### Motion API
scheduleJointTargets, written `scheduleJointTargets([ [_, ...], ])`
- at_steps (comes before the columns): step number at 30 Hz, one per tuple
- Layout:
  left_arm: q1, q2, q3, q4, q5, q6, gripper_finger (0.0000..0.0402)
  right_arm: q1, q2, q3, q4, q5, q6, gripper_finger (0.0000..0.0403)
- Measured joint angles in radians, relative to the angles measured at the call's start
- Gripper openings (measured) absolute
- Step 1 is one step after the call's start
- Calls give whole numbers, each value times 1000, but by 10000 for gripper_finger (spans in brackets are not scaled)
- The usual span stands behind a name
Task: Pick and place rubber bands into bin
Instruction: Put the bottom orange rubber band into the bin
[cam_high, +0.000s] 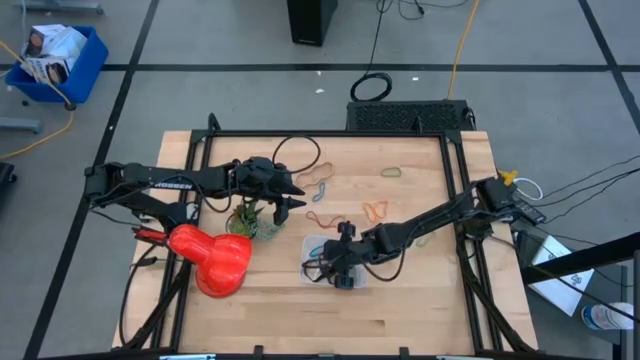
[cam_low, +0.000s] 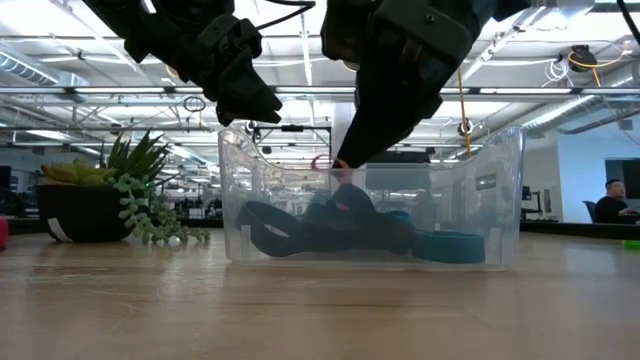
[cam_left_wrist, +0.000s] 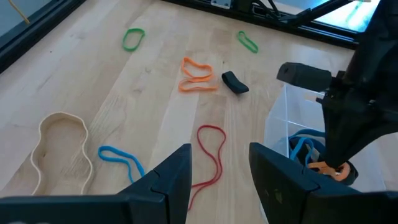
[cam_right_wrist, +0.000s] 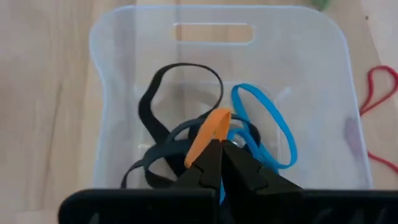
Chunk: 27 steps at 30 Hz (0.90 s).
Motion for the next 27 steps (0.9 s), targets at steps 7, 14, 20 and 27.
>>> scheduleJointTargets([
  [7,0,0,0,0,0,0,168,-5,0,0,1,-1,3,0],
  [14,0,0,0,1,0,-1,168,-4,0,0,0,-3,0,0],
  [20,0,0,0,1,0,-2,168,-4,0,0,0,-2,-4,1],
  [27,0,0,0,1,0,-2,168,-3,0,0,1,-3,-4,10],
])
